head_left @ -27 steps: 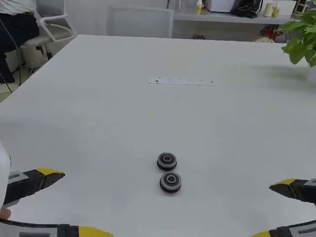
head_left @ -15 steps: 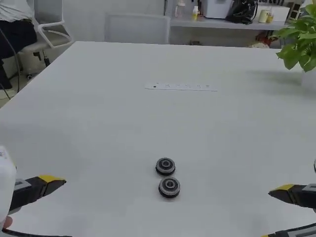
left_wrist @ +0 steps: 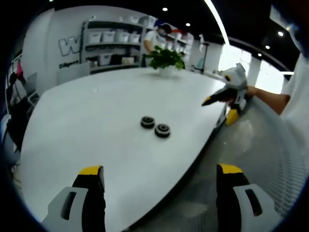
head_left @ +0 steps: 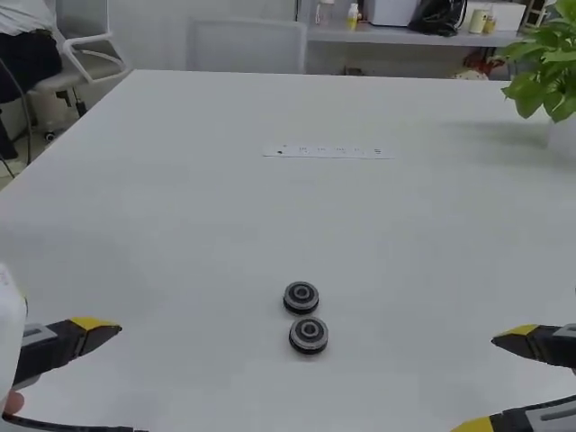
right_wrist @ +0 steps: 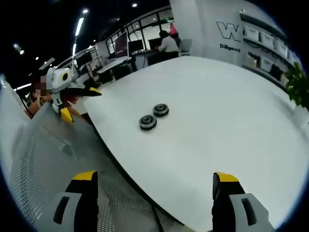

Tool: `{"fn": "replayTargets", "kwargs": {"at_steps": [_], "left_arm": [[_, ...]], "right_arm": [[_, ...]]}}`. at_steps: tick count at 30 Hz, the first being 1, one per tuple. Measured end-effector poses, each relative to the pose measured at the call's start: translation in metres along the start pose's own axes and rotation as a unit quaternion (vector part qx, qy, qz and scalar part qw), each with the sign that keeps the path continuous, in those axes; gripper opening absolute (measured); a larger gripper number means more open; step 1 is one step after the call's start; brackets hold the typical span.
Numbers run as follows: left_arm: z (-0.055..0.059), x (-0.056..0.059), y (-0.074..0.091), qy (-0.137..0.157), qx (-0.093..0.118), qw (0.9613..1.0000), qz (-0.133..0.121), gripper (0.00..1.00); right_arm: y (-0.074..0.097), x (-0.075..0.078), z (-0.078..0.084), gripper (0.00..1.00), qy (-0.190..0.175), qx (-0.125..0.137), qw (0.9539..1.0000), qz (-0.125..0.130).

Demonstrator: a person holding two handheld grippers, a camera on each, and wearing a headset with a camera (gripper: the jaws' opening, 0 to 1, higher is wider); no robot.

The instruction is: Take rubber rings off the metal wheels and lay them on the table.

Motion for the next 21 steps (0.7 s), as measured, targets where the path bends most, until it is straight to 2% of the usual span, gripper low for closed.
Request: {"fn": "replayTargets", "kwargs": {"at_steps": [3,21], "left_arm": [[0.0001,-0.0007,0.0002,0.001,0.001,1.0000,-0.001,0.98],[-0.0018,0.0010,0.0014,0.006,0.005,1.0000,-0.001,0.98]], "right_arm": [[0.0012,0.0008,-0.0023,0.99,0.002,0.009,0.9999,0.004],[0.0011,-0.0008,-0.0036,0.99,0.005,0.012,0.9999,0.006]]}}
Point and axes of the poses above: the centre of the closed fingertips' face, and the gripper's own axes: y roughly backward along the fingers, x roughly to its right, z roughly out of its underside, the point moved 7 cm from there along y, roughly backward along the fingers, and after that the axes turned 9 degrees about -y, right-handed, at the moved point
